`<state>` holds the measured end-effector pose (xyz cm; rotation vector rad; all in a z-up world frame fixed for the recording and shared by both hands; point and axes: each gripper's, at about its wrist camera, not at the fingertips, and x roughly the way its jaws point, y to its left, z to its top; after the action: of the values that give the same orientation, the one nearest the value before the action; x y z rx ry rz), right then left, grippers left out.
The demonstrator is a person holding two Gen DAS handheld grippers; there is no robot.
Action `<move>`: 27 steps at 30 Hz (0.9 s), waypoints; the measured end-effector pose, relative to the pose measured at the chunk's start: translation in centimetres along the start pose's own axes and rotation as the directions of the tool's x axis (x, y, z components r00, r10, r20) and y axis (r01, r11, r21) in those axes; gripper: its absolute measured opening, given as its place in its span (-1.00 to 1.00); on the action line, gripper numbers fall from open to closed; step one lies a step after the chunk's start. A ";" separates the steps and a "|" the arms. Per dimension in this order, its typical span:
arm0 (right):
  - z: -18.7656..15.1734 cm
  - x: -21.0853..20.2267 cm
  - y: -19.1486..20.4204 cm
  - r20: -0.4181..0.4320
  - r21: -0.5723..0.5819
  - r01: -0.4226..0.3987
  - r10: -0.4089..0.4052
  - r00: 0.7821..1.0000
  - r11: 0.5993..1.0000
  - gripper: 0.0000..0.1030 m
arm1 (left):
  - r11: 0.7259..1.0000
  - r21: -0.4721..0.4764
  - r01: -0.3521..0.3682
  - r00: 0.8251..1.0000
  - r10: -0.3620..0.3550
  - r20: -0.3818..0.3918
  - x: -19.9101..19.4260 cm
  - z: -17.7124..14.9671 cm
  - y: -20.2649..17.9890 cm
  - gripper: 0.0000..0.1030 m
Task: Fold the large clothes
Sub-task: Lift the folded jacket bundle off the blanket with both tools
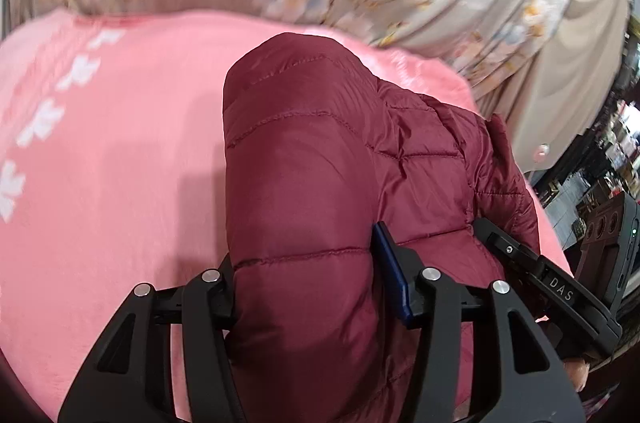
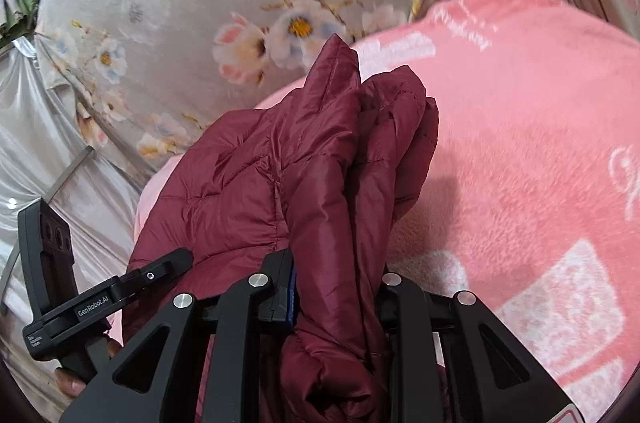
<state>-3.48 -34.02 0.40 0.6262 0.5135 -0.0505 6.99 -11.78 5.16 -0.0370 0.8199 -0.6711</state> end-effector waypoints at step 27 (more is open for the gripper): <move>3.5 -12.1 15.3 0.376 -0.270 0.013 0.093 0.922 0.963 -0.59 | 0.975 0.212 -0.068 0.896 -0.034 0.443 -17.8 4.6 -2.2 0.01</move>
<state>-9.46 -24.84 16.92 0.3462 0.1182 -0.0627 0.26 -4.50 20.80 0.0200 0.2993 -0.6998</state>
